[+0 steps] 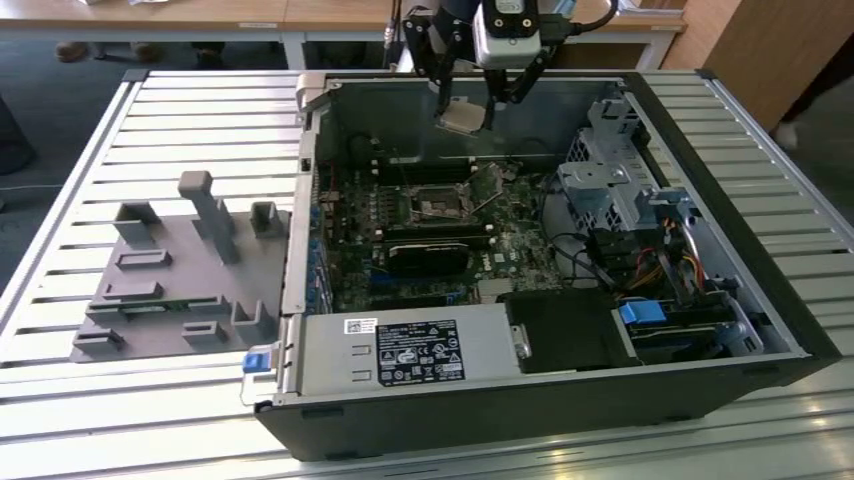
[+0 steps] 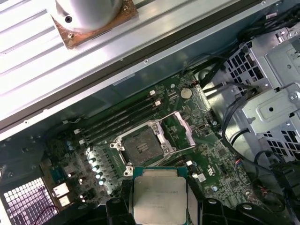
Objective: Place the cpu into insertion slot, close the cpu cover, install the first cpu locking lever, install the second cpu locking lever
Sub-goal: 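Place the cpu into insertion slot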
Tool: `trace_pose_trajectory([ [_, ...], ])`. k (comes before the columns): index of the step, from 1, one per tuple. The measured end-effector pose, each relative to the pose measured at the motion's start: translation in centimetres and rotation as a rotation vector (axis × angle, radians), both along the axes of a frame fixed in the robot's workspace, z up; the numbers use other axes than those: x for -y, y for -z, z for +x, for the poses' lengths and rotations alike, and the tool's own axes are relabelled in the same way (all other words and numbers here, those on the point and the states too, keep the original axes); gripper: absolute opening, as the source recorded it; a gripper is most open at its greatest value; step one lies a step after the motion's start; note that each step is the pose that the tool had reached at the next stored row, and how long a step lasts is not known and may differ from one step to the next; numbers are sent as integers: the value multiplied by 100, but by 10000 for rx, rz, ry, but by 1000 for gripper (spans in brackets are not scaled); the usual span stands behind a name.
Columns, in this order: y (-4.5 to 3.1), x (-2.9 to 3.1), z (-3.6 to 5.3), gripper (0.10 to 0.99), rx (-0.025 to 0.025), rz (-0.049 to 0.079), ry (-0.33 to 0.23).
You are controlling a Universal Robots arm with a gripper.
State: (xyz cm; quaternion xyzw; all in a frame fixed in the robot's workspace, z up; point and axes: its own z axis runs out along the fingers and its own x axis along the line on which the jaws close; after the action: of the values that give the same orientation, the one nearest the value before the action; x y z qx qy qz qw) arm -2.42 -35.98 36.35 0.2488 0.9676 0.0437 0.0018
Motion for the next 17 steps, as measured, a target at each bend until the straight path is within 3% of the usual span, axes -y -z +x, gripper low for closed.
trace_pose_trajectory([
  [9, 7, 0, 0, 541, 0, -2, 629],
  [17, 20, -1, 0, 541, 1, -10, 1586],
])
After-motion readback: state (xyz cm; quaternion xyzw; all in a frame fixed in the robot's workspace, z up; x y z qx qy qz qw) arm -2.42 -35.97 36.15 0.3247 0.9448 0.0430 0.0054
